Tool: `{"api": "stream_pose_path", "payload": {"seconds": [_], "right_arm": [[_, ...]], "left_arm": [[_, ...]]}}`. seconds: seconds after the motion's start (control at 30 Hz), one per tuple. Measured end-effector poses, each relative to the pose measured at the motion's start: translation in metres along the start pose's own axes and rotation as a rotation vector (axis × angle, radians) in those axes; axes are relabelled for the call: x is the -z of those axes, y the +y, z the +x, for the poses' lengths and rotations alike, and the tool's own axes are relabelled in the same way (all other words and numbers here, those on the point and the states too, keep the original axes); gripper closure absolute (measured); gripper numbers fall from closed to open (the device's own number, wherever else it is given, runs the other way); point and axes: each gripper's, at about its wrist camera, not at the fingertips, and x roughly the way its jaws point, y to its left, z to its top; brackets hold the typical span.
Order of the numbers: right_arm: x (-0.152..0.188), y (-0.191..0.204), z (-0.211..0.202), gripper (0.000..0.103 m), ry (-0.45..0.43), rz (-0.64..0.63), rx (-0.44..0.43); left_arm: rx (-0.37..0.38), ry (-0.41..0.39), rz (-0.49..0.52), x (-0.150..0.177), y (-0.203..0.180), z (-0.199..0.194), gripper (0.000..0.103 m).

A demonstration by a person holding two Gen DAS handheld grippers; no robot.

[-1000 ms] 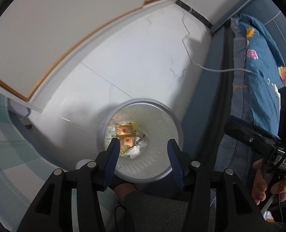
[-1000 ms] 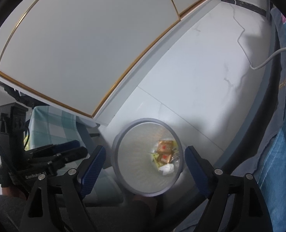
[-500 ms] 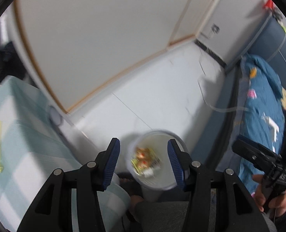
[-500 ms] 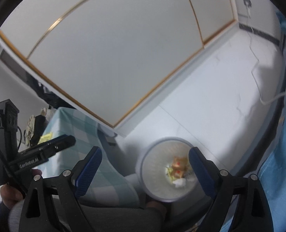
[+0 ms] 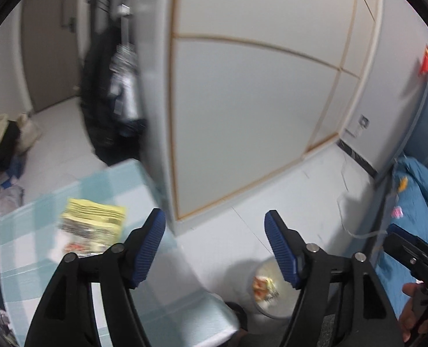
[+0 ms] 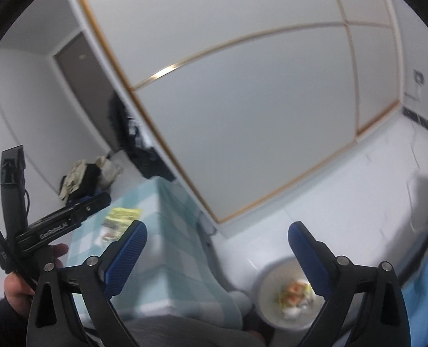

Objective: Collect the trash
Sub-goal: 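Move both open tools back over the table toward the yellow bag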

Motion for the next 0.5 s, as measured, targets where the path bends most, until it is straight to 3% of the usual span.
{"api": "stream_pose_path", "payload": {"seconds": [0.27, 0.37, 0.5], "right_arm": [[-0.007, 0.069, 0.007, 0.001, -0.023, -0.113, -0.099], [-0.007, 0.095, 0.020, 0.001, 0.014, -0.155, -0.109], [-0.003, 0.127, 0.036, 0.001, 0.052, -0.184, -0.157]], "left_arm": [[-0.097, -0.149, -0.096, -0.002, 0.058, -0.048, 0.034], [-0.135, -0.178, -0.133, -0.001, 0.079, -0.060, 0.026], [-0.185, -0.204, -0.152, 0.001, 0.097, -0.073, 0.025]]}}
